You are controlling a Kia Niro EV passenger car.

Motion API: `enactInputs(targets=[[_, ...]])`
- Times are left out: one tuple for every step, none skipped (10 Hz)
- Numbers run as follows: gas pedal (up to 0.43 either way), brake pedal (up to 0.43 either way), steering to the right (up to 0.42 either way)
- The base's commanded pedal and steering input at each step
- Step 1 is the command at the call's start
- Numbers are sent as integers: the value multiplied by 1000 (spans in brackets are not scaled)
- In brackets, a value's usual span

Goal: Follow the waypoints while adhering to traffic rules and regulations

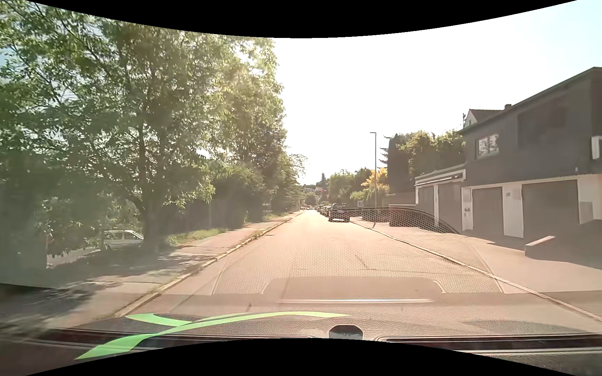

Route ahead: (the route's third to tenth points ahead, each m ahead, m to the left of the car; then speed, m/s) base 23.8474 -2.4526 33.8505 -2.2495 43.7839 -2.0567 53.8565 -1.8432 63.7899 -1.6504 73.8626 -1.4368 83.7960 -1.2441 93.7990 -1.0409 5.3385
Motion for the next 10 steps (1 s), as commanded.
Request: enactInputs(targets=[[169,0,-11],[169,0,-13],[169,0,-14],[169,0,-12],[169,0,-12],[169,0,-11],[169,0,-11],[177,0,-15],[177,0,-15],[177,0,-15]])
